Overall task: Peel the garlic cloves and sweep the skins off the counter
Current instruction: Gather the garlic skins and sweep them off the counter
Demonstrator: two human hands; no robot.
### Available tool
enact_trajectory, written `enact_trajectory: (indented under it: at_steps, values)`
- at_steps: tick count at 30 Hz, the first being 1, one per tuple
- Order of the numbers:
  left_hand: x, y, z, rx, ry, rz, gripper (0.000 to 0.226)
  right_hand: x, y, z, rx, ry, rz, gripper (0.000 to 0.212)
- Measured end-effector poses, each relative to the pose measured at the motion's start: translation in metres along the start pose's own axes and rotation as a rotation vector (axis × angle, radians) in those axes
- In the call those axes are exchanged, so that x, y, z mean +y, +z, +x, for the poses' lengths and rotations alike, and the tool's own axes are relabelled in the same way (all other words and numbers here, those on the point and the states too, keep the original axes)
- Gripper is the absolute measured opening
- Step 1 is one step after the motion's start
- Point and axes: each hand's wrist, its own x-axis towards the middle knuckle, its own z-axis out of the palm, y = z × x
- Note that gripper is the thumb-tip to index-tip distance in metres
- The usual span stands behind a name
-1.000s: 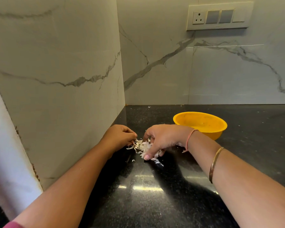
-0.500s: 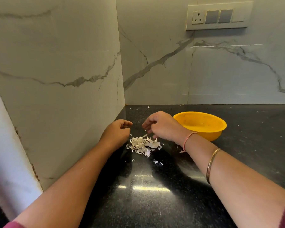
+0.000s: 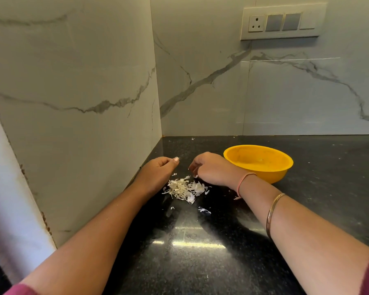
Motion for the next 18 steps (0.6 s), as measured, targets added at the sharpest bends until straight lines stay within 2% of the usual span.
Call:
enact_trajectory:
  at_steps: [4,8,11,14,16,18]
  values:
    - [0.000,0.003,-0.001,-0.134,0.001,0.010,0.034,-0.005,0.001,-0.003,-0.084,-0.023,0.037,0.040]
    - [0.001,0.001,0.002,-0.006,-0.020,-0.223,0.034,-0.004,-0.005,-0.005,-0.095,0.009,0.132,0.027]
    - [-0.003,-0.001,0.006,0.069,-0.017,-0.141,0.036,-0.002,-0.012,-0.012,-0.302,0.143,0.185,0.049]
    - [-0.003,0.000,0.006,-0.043,-0.046,-0.031,0.051,-0.002,-0.011,-0.017,-0.396,0.166,0.248,0.056]
    - [-0.003,0.003,0.004,-0.168,-0.063,0.004,0.058,-0.002,-0.008,-0.014,-0.358,0.127,0.354,0.056]
    - [-0.003,0.004,0.004,-0.200,-0.056,-0.011,0.057,-0.002,-0.010,-0.011,-0.294,0.103,0.393,0.059]
